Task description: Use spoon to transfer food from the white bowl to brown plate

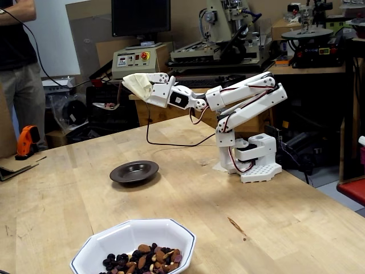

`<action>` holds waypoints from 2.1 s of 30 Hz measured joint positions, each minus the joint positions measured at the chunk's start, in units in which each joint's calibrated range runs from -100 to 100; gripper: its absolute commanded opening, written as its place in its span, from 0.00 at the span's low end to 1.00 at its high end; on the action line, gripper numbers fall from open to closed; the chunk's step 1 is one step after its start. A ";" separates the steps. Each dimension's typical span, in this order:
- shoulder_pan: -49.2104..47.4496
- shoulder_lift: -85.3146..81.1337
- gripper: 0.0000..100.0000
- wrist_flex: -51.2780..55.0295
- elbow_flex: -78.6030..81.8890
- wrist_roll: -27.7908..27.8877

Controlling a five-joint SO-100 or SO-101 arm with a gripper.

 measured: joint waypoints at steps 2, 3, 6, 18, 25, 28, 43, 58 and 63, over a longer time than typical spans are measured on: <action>0.00 0.00 0.04 0.00 0.00 0.00; 0.00 0.00 0.04 0.00 0.00 0.00; 0.00 0.00 0.04 0.00 0.00 0.00; 0.00 -0.17 0.04 0.00 6.99 0.05; 0.00 -0.17 0.04 0.00 7.49 0.00; 0.00 -0.17 0.04 0.00 7.66 0.00; 0.00 -0.52 0.04 0.00 12.29 0.05; 0.00 -0.52 0.04 0.00 12.71 0.05; 0.00 -0.52 0.04 0.00 12.71 0.05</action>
